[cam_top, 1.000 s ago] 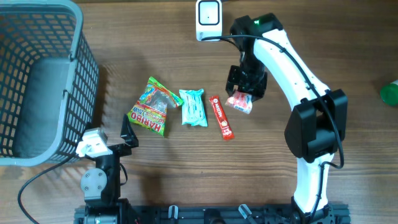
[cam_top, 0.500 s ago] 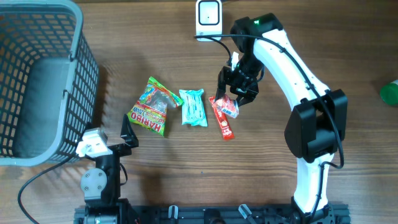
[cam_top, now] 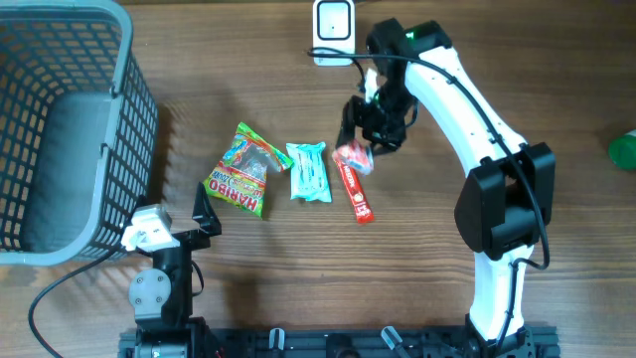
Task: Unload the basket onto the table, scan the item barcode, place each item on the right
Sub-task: 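Lift the Kleenex pack and hold it before the scanner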
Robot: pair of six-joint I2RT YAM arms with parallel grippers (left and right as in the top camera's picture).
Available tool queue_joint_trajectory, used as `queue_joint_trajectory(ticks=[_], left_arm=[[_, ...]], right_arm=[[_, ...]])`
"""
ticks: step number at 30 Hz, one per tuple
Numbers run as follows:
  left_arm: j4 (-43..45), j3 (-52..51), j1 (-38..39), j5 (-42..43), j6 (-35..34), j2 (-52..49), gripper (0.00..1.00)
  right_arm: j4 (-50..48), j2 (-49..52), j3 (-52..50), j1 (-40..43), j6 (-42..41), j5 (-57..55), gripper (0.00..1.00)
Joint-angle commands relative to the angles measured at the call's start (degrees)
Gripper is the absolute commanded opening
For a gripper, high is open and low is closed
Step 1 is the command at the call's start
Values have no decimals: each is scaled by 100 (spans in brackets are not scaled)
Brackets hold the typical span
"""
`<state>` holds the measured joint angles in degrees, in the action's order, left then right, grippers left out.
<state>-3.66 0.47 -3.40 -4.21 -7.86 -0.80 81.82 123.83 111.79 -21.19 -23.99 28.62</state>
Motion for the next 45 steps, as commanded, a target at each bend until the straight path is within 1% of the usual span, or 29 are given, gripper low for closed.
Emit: queue_joint_trajectory(ticks=[1,4,5,6,8,13,17,22,25,28,32,34,38,40,42,44,45], left_arm=[[-4,-15,-9,-55,-9,46,100],[-4,-15,-9,-52,-9,46,100],[-4,-15,-9,-55,-9,46,100],[-4,-15,-9,-55,-9,46,100],[-4,-15,-9,-55,-9,46,100],[-4,-15,-9,-55,-9,46,100],[-4,-15,-9,-55,-9,46,100],[-4,-15,-9,-55,-9,46,100],[-4,-15,-9,-55,-9,46,100],[-4,-15,-9,-55,-9,46,100],[-4,-15,-9,-55,-9,46,100],[-4,-15,-9,-52,-9,46,100],[-4,-15,-9,-55,-9,46,100],[-4,-15,-9,-55,-9,46,100],[-4,-15,-9,-52,-9,46,100],[-4,-15,-9,-55,-9,46,100],[-4,-15,-9,-55,-9,46,100]], right_arm=[[-1165,-9,103,20,-20,-363,60],[-2374,-11,105,20,-7,-697,60],[-2603,-11,105,20,-2,-796,60],[-3064,-11,105,20,0,-1104,60],[-3679,-11,105,11,2,-1604,56],[-5073,-4,103,-57,-4,-2627,56],[-6286,146,85,-94,0,-3126,55],[-7820,813,28,-109,0,-3630,54],[-8443,1224,26,-142,4,-3665,52],[-9025,1648,26,-190,11,-3941,53],[-9254,1735,26,-212,4,-3978,52],[-9357,1735,26,-212,184,-4002,53],[-9134,1733,26,-210,409,-4297,53],[-9088,1687,28,-210,839,-4306,53],[-8821,1484,28,-210,1250,-4614,52],[-8507,1226,28,-203,1777,-5272,49],[-8354,1071,28,-188,2186,-5914,48]])
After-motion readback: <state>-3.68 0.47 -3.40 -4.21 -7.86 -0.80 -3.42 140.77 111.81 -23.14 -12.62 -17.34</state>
